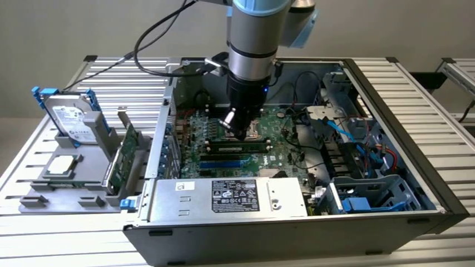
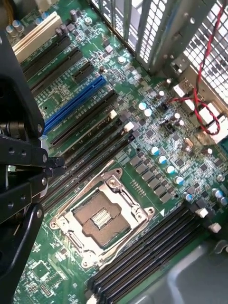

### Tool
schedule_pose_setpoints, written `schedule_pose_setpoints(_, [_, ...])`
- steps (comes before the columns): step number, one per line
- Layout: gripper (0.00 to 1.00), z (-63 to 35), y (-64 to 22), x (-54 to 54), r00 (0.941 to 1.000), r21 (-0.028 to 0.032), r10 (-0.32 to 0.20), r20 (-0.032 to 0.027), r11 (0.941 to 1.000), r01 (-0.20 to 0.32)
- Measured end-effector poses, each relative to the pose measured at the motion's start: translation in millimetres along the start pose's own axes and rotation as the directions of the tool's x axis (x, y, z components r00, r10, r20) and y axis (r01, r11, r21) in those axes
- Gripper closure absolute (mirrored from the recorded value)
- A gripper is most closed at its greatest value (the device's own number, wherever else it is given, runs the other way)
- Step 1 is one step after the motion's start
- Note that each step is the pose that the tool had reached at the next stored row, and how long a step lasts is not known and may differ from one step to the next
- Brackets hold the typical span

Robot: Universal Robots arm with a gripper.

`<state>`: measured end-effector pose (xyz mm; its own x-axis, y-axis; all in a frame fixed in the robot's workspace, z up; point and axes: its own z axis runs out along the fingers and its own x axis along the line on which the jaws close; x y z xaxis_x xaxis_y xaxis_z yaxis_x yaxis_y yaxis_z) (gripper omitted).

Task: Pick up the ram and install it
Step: 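Press down the ram until it locks into place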

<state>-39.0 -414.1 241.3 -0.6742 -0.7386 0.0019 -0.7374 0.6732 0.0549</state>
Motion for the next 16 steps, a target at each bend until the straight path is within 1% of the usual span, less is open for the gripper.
schedule_pose_setpoints(2, [0.89,0.0,0.0,0.0,0.9994,0.0000,0.034,0.0019,0.9994,-0.034])
schedule_pose_setpoints(4, [0.89,0.1,0.0,0.0,0.9977,-0.0001,0.068,0.0039,0.9977,-0.068])
schedule_pose_setpoints(8, [0.89,0.2,0.0,0.0,0.9908,-0.0005,0.135,0.0077,0.9908,-0.135])
schedule_pose_setpoints(10, [0.89,0.3,0.0,0.0,0.9858,-0.0007,0.168,0.0095,0.9858,-0.168])
schedule_pose_setpoints(12, [0.89,0.3,0.0,0.0,0.9795,-0.0012,0.201,0.0114,0.9795,-0.201])
schedule_pose_setpoints(16, [0.89,0.5,0.0,0.0,0.9634,-0.0021,0.268,0.0152,0.9635,-0.268])
